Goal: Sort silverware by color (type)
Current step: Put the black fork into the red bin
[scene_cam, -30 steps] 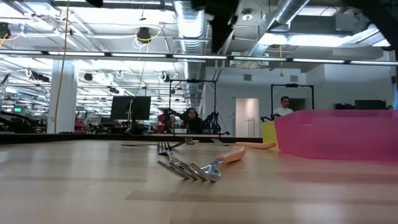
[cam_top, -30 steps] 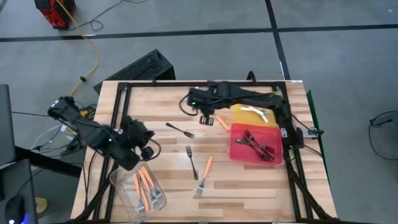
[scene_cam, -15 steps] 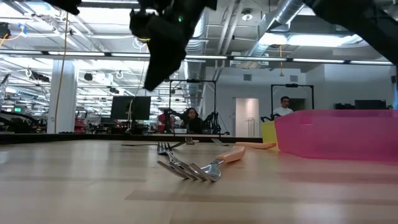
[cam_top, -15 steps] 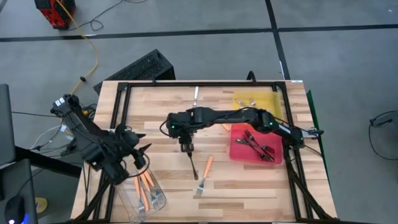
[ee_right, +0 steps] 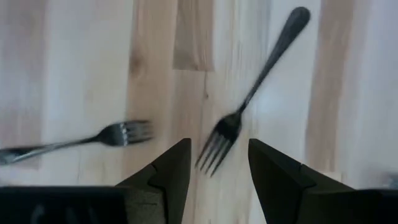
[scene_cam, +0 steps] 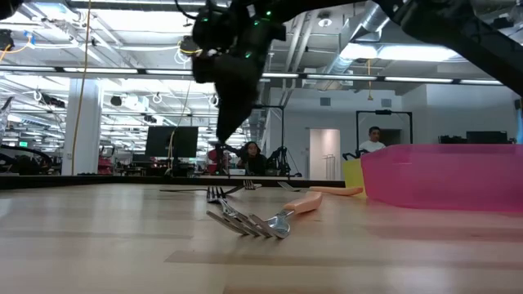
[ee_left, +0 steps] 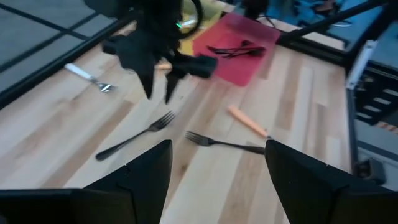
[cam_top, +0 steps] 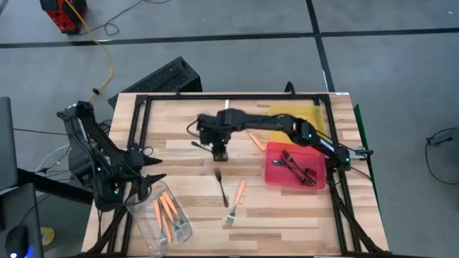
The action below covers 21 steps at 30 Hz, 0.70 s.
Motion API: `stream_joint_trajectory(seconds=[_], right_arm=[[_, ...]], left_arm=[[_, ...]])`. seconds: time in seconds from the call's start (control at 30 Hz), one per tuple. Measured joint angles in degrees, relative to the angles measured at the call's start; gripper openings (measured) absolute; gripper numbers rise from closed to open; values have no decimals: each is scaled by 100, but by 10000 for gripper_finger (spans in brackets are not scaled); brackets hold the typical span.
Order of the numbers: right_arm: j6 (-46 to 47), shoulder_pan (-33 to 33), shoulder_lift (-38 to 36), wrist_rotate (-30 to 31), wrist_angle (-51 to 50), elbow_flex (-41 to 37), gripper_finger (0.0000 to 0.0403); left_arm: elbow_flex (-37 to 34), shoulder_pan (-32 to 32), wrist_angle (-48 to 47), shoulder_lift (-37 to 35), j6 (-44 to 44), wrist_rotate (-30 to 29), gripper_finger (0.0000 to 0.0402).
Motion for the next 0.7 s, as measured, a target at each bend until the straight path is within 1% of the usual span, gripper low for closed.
stream_joint_trajectory(seconds=[0.1, 0.2, 0.3, 0.33, 0.43, 0.47, 0.57, 0.6, 0.67, 0.7], right_arm=[[-152, -157, -127, -236, -551, 10, 186], [-249, -311, -108, -531, -1449, 0, 186], [-437, -417, -98, -899, -2209, -1, 186], [-500, -446, -158, -931, -2398, -2, 185], [-411, -514, -602, -858, -2413, -88, 181], [-410, -545, -865, -841, -2403, -90, 181], [-312, -629, -1716, -425, -2360, -55, 180], [-277, -684, -1987, -382, -2350, -78, 180], [-102, -731, -2496, -362, -1826, -400, 180], [-3, -757, -2810, -341, -1424, -737, 180]], left_arm=[[0, 0, 121, -179, 244, 35, 243], [0, 0, 111, -311, 260, 39, 242], [0, 0, 111, -344, 271, 223, 242], [0, 0, 100, -351, 273, 297, 242], [0, 0, 61, -339, 379, 448, 242], [0, 0, 65, -327, 423, 435, 242], [0, 0, 70, -310, 514, 322, 242], [0, 0, 68, -310, 535, 288, 242], [0, 1, 71, -310, 522, 156, 242], [0, 2, 73, -310, 496, 73, 242]])
